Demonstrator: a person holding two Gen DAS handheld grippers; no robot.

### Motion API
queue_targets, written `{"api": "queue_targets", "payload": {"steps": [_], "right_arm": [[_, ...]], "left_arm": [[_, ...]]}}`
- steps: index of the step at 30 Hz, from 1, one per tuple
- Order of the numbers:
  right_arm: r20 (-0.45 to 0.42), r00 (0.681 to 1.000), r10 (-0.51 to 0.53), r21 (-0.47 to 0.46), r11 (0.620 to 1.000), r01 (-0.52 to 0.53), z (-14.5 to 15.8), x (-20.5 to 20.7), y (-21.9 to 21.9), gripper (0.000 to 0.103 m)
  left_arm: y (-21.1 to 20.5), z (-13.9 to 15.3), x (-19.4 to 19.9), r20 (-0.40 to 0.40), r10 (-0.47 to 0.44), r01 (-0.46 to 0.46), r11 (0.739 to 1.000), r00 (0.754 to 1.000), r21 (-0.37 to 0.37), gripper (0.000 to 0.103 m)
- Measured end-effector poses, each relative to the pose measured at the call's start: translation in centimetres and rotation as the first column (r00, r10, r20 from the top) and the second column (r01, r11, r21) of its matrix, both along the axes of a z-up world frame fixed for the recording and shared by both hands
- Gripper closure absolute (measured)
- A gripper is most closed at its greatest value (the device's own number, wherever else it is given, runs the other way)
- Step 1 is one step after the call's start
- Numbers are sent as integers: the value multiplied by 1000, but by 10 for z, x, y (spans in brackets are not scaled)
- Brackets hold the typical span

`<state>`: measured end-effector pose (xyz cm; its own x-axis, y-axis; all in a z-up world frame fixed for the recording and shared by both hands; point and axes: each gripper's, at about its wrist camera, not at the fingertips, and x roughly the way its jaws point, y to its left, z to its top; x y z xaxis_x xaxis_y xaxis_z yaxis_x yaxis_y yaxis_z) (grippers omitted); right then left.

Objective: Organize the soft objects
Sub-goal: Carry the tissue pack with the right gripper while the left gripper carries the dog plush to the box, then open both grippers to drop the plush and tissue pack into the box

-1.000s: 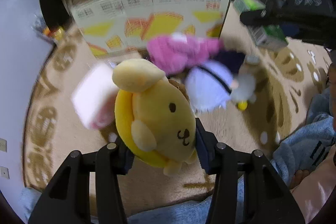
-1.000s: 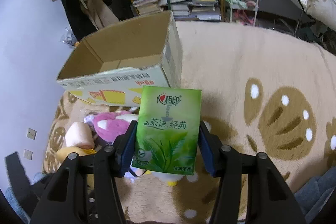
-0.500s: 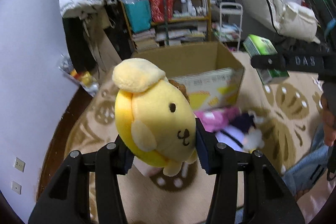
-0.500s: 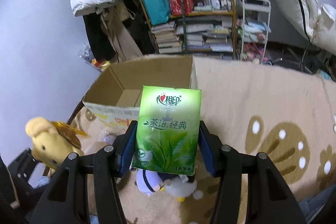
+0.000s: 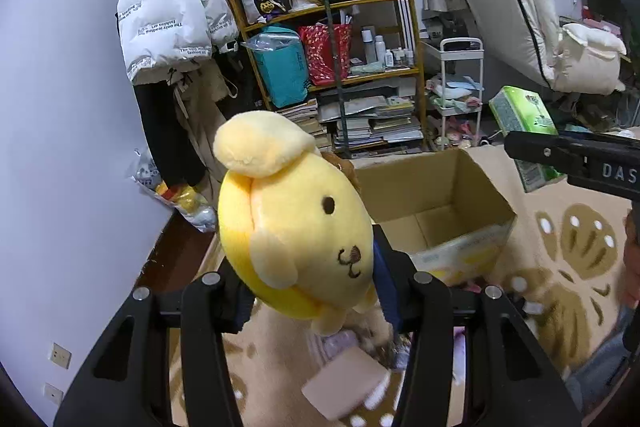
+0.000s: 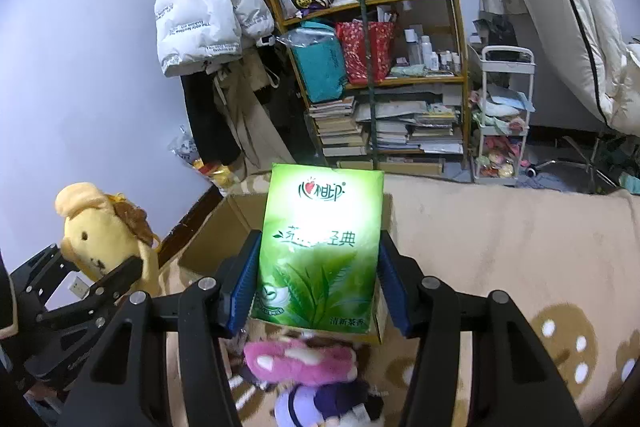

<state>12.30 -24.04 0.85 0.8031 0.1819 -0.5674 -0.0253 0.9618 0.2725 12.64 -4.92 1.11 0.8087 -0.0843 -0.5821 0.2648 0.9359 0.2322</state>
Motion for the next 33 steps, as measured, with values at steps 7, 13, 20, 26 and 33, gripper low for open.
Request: {"api": "queue_targets", "payload": {"steps": [7, 13, 20, 26, 33], "right_arm": [[-25, 1000, 4, 23, 1000, -3, -10, 26, -5, 45], [-72, 997, 4, 34, 999, -1, -33, 42, -9, 45], [-97, 995, 34, 15, 999, -33, -50, 53, -2, 44], [-126, 991, 50, -11, 999, -52, -59, 58, 5, 31], [-95, 995, 34, -21, 999, -37, -53, 48, 5, 8]], "left_arm": [[-1, -13, 40, -63, 2, -4, 1000, 998, -20, 53], [-9, -33, 63, -128, -28, 20, 998, 991, -60, 50], [-13, -52, 72, -140, -5, 2, 1000, 990, -23, 40], [-5, -56, 75, -144, 27, -29, 999, 989, -17, 30], [4, -49, 61, -112, 65, -62, 998, 992, 31, 14]]}}
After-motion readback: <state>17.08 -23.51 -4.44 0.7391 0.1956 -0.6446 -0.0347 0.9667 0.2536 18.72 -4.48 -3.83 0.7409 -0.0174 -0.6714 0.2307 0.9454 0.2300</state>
